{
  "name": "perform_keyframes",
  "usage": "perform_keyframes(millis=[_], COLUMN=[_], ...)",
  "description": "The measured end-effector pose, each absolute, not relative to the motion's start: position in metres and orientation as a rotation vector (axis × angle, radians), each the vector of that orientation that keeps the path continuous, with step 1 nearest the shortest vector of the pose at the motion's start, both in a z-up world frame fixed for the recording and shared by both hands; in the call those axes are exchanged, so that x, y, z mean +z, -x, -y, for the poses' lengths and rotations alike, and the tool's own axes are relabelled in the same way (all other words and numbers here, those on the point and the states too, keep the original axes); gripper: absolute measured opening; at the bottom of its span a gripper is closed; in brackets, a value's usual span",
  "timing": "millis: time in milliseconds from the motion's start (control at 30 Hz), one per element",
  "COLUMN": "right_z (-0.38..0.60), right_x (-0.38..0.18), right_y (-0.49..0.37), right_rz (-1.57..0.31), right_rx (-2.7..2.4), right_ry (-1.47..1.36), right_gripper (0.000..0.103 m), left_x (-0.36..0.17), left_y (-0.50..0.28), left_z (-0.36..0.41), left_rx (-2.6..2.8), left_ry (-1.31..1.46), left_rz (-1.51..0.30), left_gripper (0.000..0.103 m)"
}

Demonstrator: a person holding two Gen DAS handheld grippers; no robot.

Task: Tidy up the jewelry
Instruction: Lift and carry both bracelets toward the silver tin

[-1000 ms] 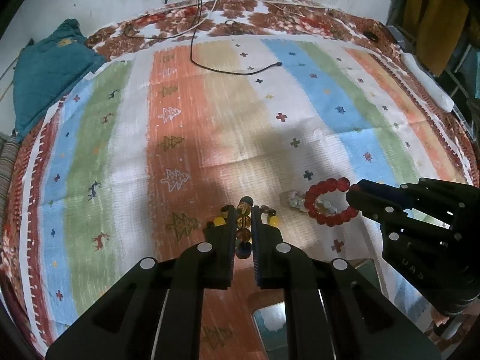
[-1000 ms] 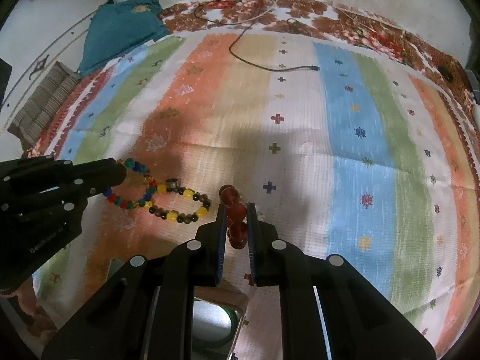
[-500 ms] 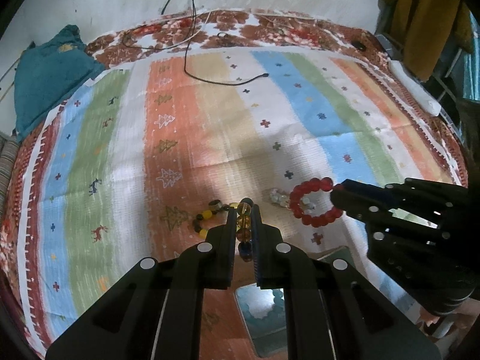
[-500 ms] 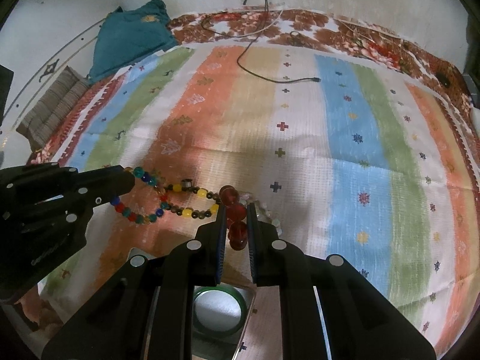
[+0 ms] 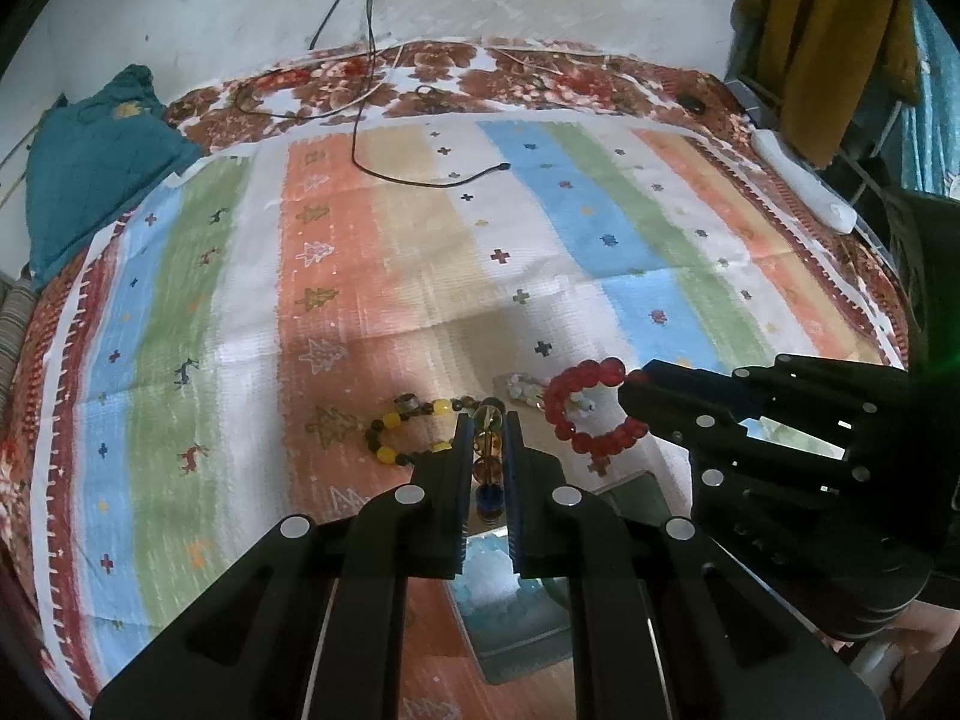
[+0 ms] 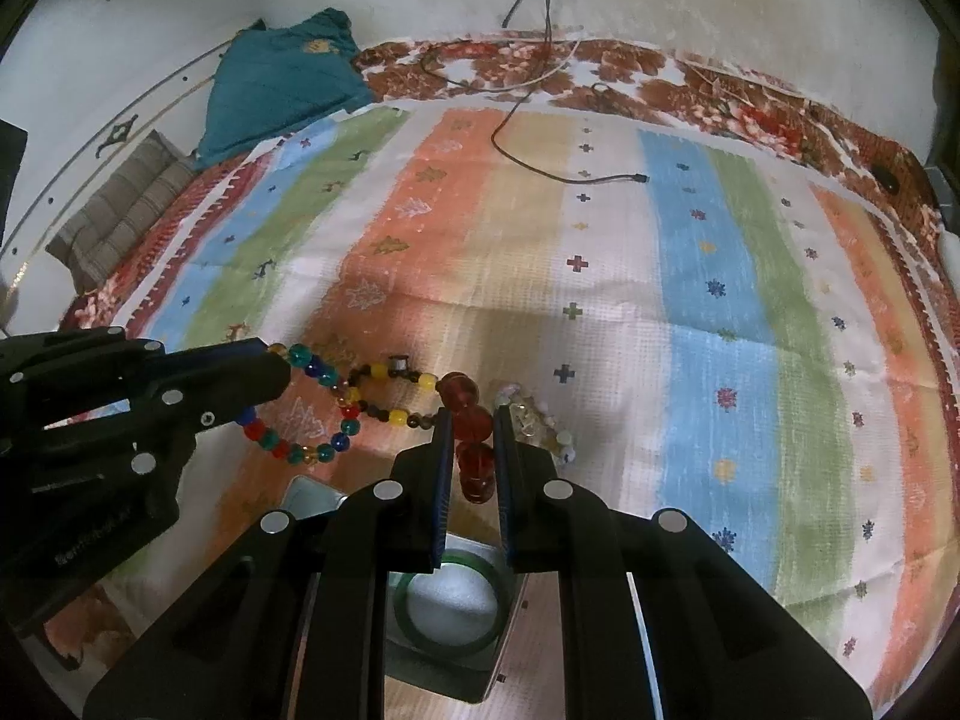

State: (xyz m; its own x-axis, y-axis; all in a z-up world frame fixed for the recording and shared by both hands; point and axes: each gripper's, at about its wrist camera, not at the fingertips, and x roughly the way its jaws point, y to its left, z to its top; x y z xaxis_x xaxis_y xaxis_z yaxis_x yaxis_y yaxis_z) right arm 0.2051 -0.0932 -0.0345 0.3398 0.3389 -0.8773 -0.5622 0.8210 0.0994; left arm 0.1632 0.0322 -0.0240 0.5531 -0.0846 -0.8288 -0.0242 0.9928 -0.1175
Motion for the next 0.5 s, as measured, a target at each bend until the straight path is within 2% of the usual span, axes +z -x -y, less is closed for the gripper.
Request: perform_keyframes(millis=[500], right_z=[0.096], right_x=[-0.017], right_y=[-0.182], right_rz=[-1.021], right_rx=[0.625], right_ry=[0.251], right_gripper=[0.014], left_x=[-0.017], left_y=[-0.141], left_z=[-0.02], left_rx=[-0.068], left_ry=[0.116], left_rz=[-0.958], left_gripper=[0.009])
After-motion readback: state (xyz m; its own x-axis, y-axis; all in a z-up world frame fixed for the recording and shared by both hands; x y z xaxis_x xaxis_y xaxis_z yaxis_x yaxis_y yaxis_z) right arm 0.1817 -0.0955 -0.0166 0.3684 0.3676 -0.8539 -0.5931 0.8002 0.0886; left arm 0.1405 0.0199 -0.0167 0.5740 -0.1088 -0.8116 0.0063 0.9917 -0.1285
